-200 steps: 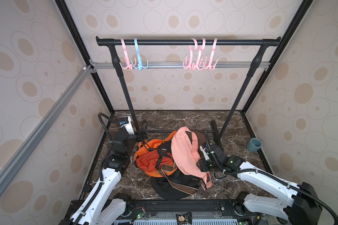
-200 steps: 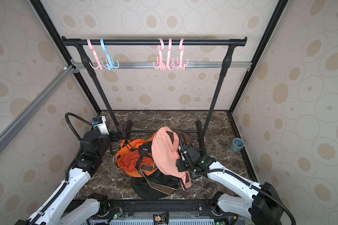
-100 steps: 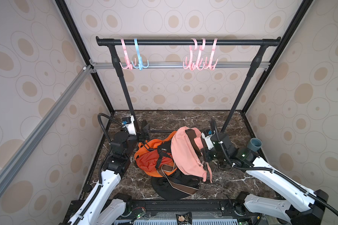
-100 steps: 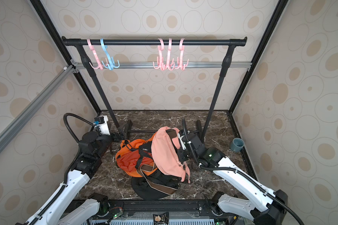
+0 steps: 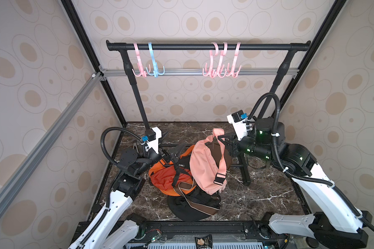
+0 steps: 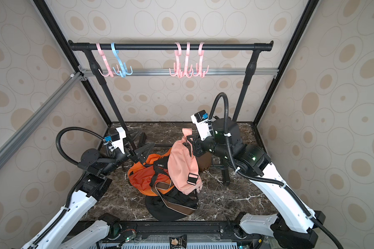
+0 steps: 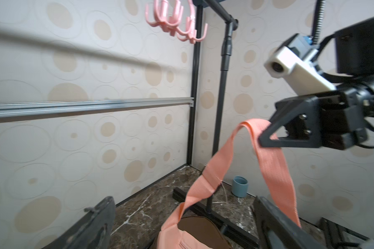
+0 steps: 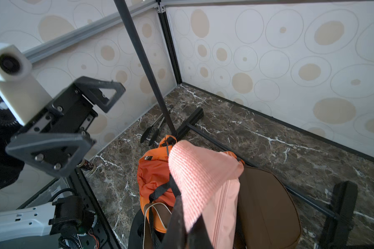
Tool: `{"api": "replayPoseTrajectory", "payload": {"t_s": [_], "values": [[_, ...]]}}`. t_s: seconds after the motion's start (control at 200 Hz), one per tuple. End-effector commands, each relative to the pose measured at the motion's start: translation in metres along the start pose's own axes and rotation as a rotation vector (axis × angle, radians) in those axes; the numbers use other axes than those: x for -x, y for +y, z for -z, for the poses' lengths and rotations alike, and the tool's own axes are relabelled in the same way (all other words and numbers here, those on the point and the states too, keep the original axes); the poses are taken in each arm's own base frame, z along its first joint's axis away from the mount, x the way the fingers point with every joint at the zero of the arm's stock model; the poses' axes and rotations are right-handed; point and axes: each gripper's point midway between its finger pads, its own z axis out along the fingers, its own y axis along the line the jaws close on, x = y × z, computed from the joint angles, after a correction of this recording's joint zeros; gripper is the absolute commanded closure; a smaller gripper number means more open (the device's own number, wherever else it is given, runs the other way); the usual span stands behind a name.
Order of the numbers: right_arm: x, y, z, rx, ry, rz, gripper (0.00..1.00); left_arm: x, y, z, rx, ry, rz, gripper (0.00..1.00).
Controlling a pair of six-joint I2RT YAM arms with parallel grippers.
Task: Hang the bag on a hook
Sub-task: Pick up the bag from the bag.
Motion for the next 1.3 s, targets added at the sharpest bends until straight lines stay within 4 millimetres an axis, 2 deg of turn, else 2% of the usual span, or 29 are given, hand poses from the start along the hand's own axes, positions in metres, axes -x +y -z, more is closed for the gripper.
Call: {"api": "replayPoseTrajectory", "payload": {"t_s": [0.0, 0.065, 0.16, 0.21, 0.305, 0.415, 0.52, 0.58, 0.655, 0.74, 0.79, 0.845, 0.98, 1.08, 1.155, 1.18, 1.295], "values": [[0.027, 0.02, -0.002, 0.087, -0.061, -0.014, 1.0, 0.003, -0.045, -0.001, -0.195, -0.009, 0.038, 0.0], [0.037, 0.033, -0.002, 0.152, -0.069, -0.009, 1.0, 0.0, -0.059, -0.008, -0.235, 0.011, 0.051, 0.0], [0.045, 0.057, 0.0, 0.285, -0.042, 0.006, 1.0, -0.005, -0.062, -0.015, -0.184, 0.021, -0.001, 0.0], [0.043, 0.068, 0.001, 0.344, -0.005, 0.008, 1.0, -0.01, -0.048, -0.019, -0.093, 0.036, -0.037, 0.0], [0.043, 0.087, 0.011, 0.437, 0.022, 0.019, 1.0, -0.013, -0.007, -0.025, 0.133, 0.059, -0.102, 0.0], [0.041, 0.102, 0.028, 0.527, 0.026, 0.03, 1.0, -0.01, 0.043, -0.022, 0.413, 0.068, -0.163, 0.0], [0.036, 0.115, 0.04, 0.613, 0.052, 0.043, 1.0, 0.004, 0.064, -0.016, 0.553, 0.014, -0.198, 0.0], [0.033, 0.12, 0.045, 0.641, 0.067, 0.054, 1.0, 0.012, 0.07, -0.015, 0.59, -0.012, -0.202, 0.0], [0.032, 0.119, 0.047, 0.633, 0.067, 0.065, 1.0, 0.018, 0.058, -0.027, 0.508, -0.014, -0.218, 0.0], [0.03, 0.115, 0.046, 0.608, 0.062, 0.076, 1.0, 0.014, 0.021, -0.041, 0.275, 0.0, -0.216, 0.0], [0.029, 0.112, 0.044, 0.588, 0.06, 0.08, 1.0, 0.013, 0.0, -0.039, 0.159, 0.0, -0.225, 0.0], [0.028, 0.109, 0.042, 0.57, 0.062, 0.081, 1.0, 0.011, -0.014, -0.029, 0.099, 0.014, -0.257, 0.0], [0.023, 0.104, 0.04, 0.542, 0.063, 0.088, 1.0, 0.011, -0.023, 0.01, 0.116, 0.028, -0.348, 0.0], [0.022, 0.106, 0.039, 0.56, 0.068, 0.084, 1.0, -0.002, -0.029, 0.026, 0.104, 0.016, -0.424, 0.0], [0.022, 0.11, 0.04, 0.584, 0.075, 0.08, 1.0, -0.017, -0.039, 0.025, 0.033, 0.016, -0.445, 0.0], [0.022, 0.111, 0.041, 0.588, 0.076, 0.08, 1.0, -0.012, -0.042, 0.022, 0.018, -0.008, -0.443, 0.0], [0.021, 0.114, 0.043, 0.604, 0.081, 0.081, 1.0, -0.014, -0.047, -0.001, -0.06, 0.018, -0.434, 0.0]]}}
